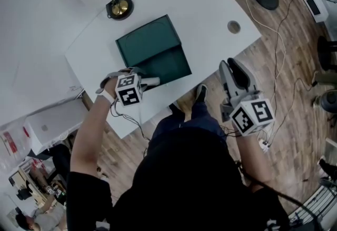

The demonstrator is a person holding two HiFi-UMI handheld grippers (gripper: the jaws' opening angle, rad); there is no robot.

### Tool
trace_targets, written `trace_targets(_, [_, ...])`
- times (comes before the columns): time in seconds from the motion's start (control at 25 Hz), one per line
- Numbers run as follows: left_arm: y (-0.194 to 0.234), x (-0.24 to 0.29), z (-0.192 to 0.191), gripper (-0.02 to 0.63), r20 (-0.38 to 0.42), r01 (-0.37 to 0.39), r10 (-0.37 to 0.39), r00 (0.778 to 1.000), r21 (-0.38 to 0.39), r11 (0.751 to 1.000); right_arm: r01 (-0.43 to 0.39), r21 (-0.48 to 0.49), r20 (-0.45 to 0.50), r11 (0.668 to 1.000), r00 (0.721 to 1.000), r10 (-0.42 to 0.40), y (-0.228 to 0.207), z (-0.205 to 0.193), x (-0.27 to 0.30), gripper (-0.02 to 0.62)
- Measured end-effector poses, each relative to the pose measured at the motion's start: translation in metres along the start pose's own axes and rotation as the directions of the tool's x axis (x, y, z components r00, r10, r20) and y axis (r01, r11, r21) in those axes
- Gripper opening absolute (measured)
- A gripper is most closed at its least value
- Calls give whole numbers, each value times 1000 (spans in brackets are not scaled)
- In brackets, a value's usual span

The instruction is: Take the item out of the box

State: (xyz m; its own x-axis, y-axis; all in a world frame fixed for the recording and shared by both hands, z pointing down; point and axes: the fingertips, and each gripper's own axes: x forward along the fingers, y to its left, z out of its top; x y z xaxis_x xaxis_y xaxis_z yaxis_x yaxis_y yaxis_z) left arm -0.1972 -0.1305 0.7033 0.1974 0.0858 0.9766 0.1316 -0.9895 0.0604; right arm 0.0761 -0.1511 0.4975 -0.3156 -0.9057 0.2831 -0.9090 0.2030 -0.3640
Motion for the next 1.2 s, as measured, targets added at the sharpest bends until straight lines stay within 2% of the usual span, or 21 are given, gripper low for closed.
trace_targets(0.12, [-3,10,-6,143,-77,34,-29,997,64,997,3,7,-3,1000,1000,-3,-7,-1,1,100])
trace_targets(0.28, [-6,23,-6,161,-132,64,-48,990,121,991,8,27,-4,1000,1000,-8,-14,-3,2,98])
trace_targets(0.56, [-4,38,-5,178,-154,64,-46,987,113,992,27,45,-10,999,1000,-26,-22,-10,-2,97])
trace_targets(0.76, [0,46,-2,147,-161,26,-8,987,114,993,27,16,-16,1000,1000,-26,-21,-11,-2,94])
trace_targets(0.96, [-4,43,-1,127,-144,6,4,990,69,998,9,6,-24,1000,1000,-9,-11,-9,-4,94])
trace_targets(1.2, [5,24,5,126,-60,-66,63,996,-45,997,-16,-18,-20,1000,1000,16,-1,0,-4,91])
